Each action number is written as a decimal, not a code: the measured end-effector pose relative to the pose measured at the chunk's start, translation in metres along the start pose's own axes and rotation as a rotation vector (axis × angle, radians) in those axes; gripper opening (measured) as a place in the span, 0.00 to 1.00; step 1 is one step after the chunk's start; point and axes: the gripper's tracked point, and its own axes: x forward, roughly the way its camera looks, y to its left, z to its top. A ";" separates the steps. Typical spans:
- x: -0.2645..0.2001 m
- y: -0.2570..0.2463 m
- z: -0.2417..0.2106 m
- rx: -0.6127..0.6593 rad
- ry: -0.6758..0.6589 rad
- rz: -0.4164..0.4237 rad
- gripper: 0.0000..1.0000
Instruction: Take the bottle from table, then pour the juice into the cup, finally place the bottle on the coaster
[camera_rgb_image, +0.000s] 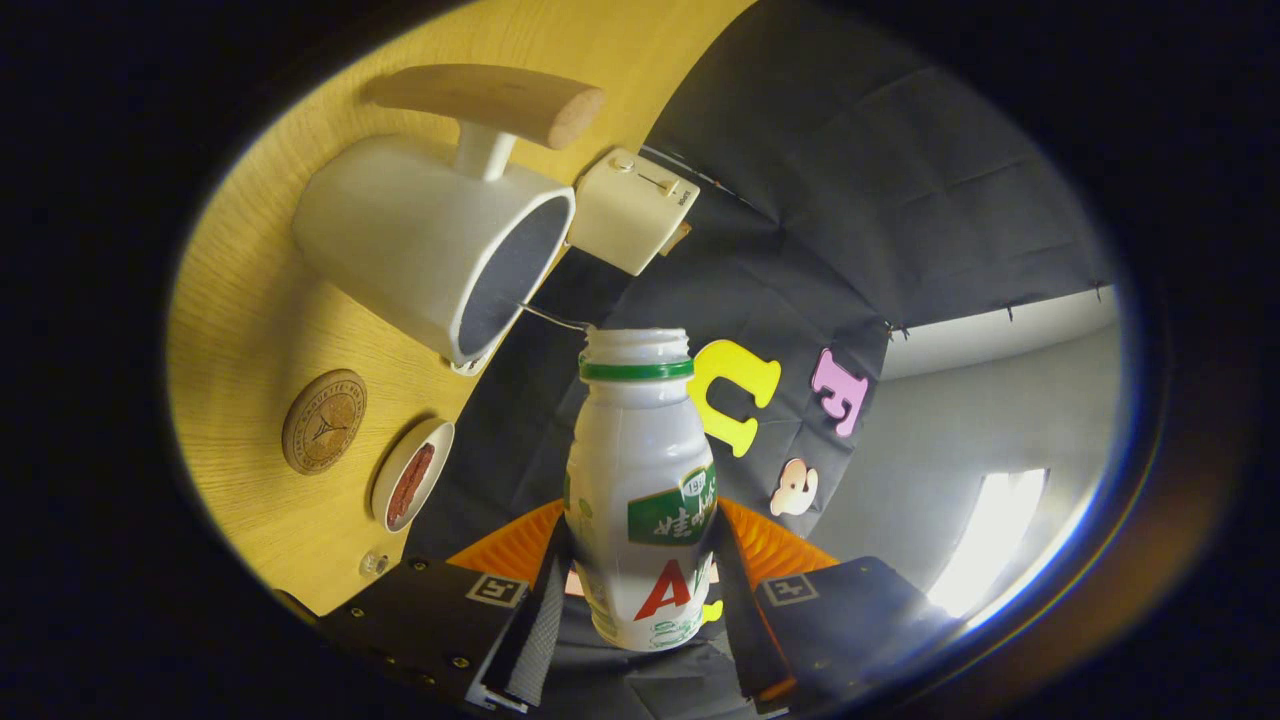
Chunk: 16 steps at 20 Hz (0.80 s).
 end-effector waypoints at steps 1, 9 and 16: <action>-0.001 -0.001 0.000 -0.008 -0.006 -0.003 0.70; 0.000 -0.004 0.007 -0.068 -0.019 -0.032 0.70; -0.001 -0.005 0.010 -0.113 -0.036 -0.049 0.70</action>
